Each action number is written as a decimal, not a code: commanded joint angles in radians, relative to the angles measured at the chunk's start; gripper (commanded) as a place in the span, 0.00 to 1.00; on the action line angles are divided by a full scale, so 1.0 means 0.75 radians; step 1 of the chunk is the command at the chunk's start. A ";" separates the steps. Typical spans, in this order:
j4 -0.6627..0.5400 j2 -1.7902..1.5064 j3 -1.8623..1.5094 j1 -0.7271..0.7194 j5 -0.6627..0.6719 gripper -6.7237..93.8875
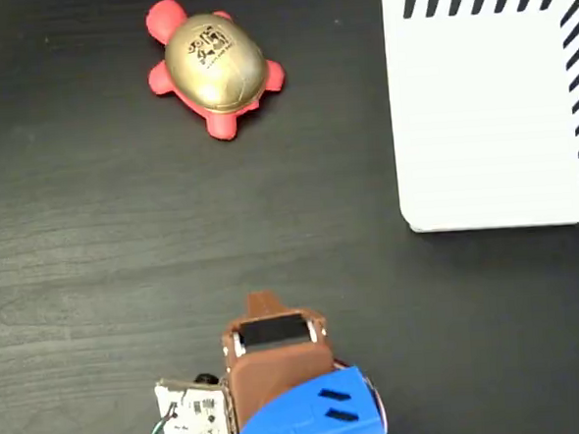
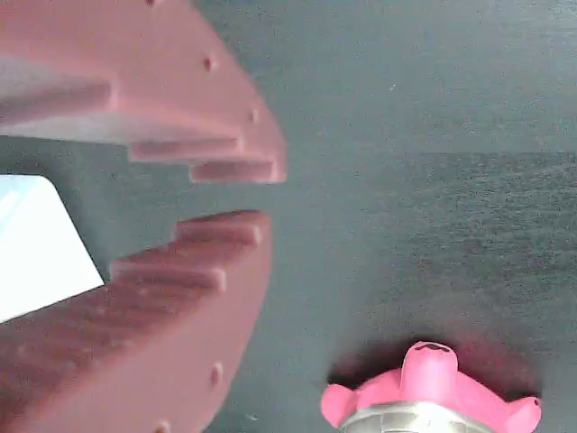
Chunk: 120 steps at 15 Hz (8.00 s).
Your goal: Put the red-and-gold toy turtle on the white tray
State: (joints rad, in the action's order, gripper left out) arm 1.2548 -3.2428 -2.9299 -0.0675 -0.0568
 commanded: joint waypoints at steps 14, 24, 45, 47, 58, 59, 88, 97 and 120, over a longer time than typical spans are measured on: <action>-0.286 1.088 0.730 0.049 -0.239 0.07; 0.092 2.215 2.021 0.059 -0.959 0.07; 0.483 3.007 2.882 -0.014 -1.062 0.62; 0.470 3.048 2.904 0.002 -1.062 0.62; 0.515 3.387 3.189 -0.014 -1.059 0.71; 0.515 3.403 3.199 -0.018 -1.059 0.71; 0.534 2.512 2.792 -0.047 -0.845 0.07; 0.620 2.006 2.436 0.321 -0.389 0.07; 0.458 2.953 2.902 0.935 0.078 0.07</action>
State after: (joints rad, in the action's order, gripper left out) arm 1.5999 -0.9817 -0.8161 0.6259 -0.0031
